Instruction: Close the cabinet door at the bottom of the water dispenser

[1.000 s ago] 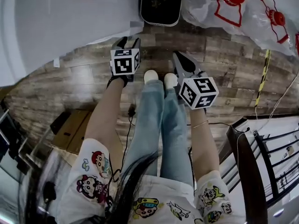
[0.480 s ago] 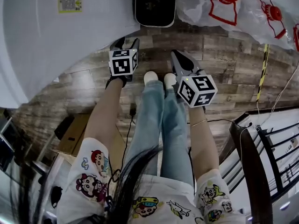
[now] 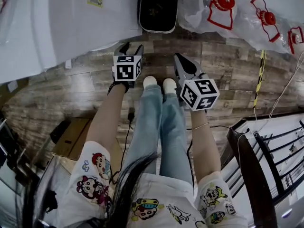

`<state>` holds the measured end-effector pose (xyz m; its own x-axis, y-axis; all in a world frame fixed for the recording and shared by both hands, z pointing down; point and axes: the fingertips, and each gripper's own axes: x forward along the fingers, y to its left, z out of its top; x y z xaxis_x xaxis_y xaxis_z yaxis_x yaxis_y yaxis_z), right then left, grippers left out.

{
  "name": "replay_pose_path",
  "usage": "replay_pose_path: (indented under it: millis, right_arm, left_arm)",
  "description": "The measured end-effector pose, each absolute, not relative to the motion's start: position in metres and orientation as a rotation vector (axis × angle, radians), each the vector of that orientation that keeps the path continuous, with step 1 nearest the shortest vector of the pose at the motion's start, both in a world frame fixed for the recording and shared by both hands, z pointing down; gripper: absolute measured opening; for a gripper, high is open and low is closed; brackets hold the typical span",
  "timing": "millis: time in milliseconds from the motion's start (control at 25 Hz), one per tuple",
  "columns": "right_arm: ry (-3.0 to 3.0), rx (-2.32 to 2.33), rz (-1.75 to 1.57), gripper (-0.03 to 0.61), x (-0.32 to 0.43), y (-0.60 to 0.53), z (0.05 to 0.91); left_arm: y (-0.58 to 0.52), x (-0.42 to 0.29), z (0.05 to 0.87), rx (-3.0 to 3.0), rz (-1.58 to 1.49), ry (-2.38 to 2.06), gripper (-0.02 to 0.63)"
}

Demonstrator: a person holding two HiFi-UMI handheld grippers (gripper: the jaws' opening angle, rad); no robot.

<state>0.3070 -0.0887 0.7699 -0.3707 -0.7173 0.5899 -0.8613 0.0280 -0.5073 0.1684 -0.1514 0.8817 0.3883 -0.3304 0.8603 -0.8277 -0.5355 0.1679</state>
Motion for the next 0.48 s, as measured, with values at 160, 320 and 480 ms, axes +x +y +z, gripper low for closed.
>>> replay_pose_path:
  millis: [160, 320, 480]
  right_arm:
    - [-2.160, 1.655, 1.193, 0.012, 0.310, -0.087, 0.727]
    - [-2.196, 1.672, 1.123, 0.011, 0.316, -0.081, 0.674]
    - [-2.234, 1.704, 1.017, 0.012, 0.330, -0.083, 0.619]
  left_arm:
    - [-0.141, 0.176, 0.837, 2.078, 1.028, -0.987, 0.227]
    - [-0.128, 0.181, 0.778, 2.104, 0.951, -0.995, 0.227]
    - [-0.126, 0.190, 0.720, 2.142, 0.831, -1.023, 0.227]
